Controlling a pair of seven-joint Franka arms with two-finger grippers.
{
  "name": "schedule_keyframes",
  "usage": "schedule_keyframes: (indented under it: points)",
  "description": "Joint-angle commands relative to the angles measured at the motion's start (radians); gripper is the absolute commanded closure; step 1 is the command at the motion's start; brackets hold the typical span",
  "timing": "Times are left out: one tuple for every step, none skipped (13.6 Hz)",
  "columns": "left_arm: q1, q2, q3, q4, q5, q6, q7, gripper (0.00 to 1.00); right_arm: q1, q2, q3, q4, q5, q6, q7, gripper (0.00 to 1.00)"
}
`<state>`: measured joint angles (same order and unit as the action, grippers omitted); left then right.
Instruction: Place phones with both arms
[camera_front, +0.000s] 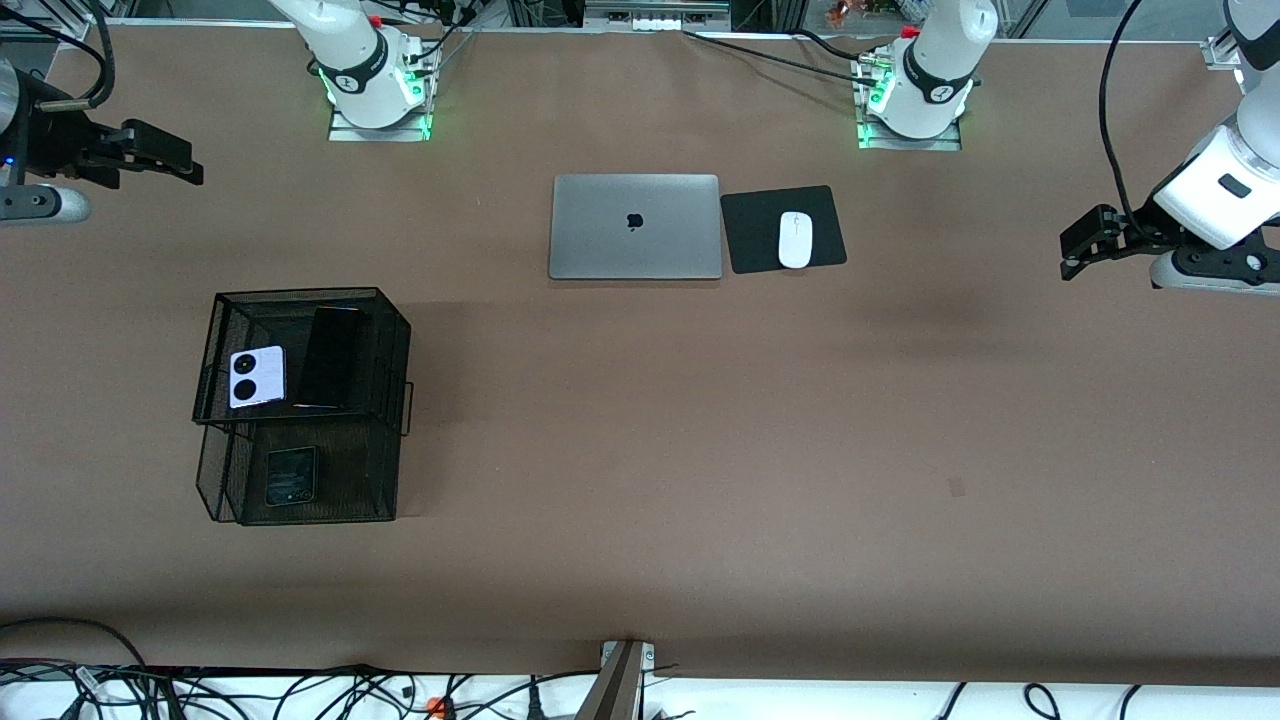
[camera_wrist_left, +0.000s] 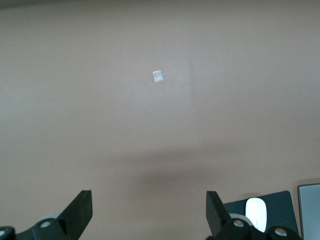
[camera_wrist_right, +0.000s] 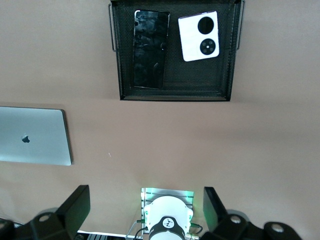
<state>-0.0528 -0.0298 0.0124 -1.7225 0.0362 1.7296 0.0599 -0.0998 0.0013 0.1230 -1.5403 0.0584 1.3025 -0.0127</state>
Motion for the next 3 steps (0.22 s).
schedule_keyframes:
  points:
    - [0.004, 0.011, -0.002, 0.027, -0.009, -0.022, 0.054, 0.0, -0.003, -0.009, 0.023, 0.0, 0.003, -0.002, 0.011, 0.0]
    - [0.004, 0.011, -0.002, 0.027, -0.009, -0.022, 0.055, 0.0, -0.003, -0.004, 0.021, 0.0, 0.001, 0.001, 0.011, 0.0]
    - [0.004, 0.011, -0.002, 0.027, -0.01, -0.022, 0.048, 0.0, -0.003, 0.002, 0.023, 0.0, 0.001, 0.001, 0.011, 0.0]
